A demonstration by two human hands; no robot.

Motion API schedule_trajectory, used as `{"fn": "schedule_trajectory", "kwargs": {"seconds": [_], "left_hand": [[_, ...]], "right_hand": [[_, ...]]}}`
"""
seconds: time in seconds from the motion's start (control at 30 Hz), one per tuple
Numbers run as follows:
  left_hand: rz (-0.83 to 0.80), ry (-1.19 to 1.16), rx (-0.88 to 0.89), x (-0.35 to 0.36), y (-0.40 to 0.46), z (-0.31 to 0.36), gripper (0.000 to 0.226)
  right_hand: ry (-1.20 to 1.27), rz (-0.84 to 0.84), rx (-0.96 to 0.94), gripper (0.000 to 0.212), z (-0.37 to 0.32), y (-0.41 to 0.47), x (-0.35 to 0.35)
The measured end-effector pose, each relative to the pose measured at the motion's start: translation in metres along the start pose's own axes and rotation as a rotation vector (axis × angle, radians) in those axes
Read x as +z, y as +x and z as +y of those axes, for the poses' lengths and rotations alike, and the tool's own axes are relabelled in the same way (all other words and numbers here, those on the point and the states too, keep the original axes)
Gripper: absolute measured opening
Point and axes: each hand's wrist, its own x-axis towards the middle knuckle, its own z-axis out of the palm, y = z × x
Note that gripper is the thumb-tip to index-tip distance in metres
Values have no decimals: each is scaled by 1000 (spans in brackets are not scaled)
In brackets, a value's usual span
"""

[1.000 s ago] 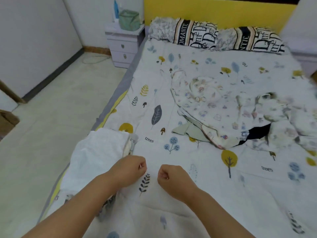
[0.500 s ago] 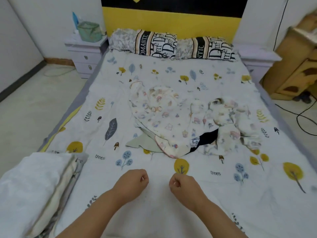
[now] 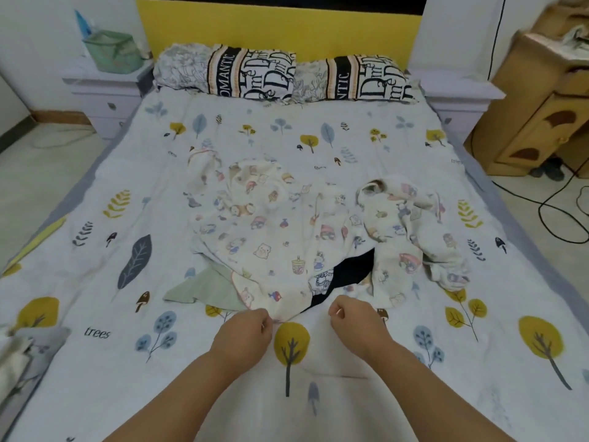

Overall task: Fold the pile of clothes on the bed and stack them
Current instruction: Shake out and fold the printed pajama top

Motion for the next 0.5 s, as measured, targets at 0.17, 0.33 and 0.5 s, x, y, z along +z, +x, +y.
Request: {"fn": "schedule_trajectory", "kwargs": {"seconds": [0.17, 0.33, 0.5], "left_hand": [[71, 132, 6, 13, 67, -2, 33], [90, 317, 52, 28, 118, -19, 66], [103, 279, 108, 43, 143, -38, 65]], "right_hand": [[-74, 64, -52, 27, 4, 67, 16], [-266, 114, -229, 74, 6, 116, 52], [-437, 15, -218, 108, 14, 137, 78]]}}
